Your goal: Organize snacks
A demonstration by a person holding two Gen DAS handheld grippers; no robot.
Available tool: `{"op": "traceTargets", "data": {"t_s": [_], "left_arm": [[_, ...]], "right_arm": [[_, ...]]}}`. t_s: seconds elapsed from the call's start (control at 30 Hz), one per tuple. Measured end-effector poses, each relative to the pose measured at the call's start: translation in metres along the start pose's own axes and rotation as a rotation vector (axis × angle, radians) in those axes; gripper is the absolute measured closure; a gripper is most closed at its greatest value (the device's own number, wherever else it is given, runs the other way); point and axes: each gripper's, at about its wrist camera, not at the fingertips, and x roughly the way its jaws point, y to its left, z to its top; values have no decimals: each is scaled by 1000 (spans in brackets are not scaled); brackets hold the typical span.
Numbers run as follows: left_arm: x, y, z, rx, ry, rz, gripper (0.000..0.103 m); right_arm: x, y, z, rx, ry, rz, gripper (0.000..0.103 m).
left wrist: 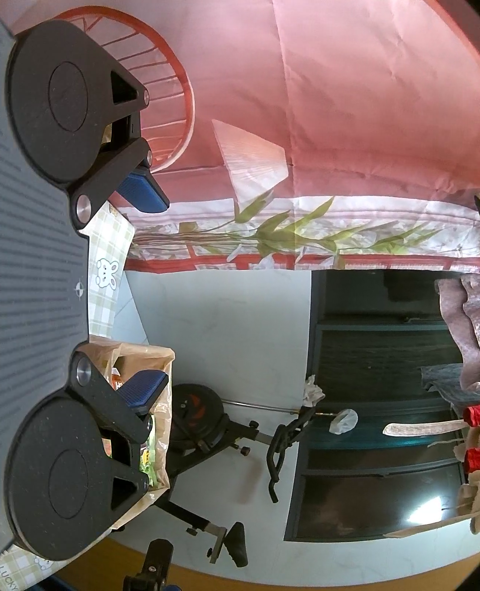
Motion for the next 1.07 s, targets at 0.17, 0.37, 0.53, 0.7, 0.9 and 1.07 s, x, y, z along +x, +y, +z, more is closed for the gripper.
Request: {"op": "traceTargets", "data": {"t_s": [0.17,0.37,0.53,0.7,0.9,1.07], "left_arm": [[1,0,0,0,4,2,10],[1,0,-2,-3,10,0,10],[0,0,-2,-4,12,-1,10],[0,-1,-2,-4,11,0,10],[0,-1,-2,-5,12,0,10],[1,0,-2,-7,15,7,10]], "right_arm": [[2,-1,0,1,2,-1,0],[3,-2,-1,1,3,1,0],[3,-1,-1,2,3,-1,0],[3,-1,-1,1,3,-1,0],[2,-1,-1,1,3,-1,0],[3,-1,-1,1,2,0,0]]}}
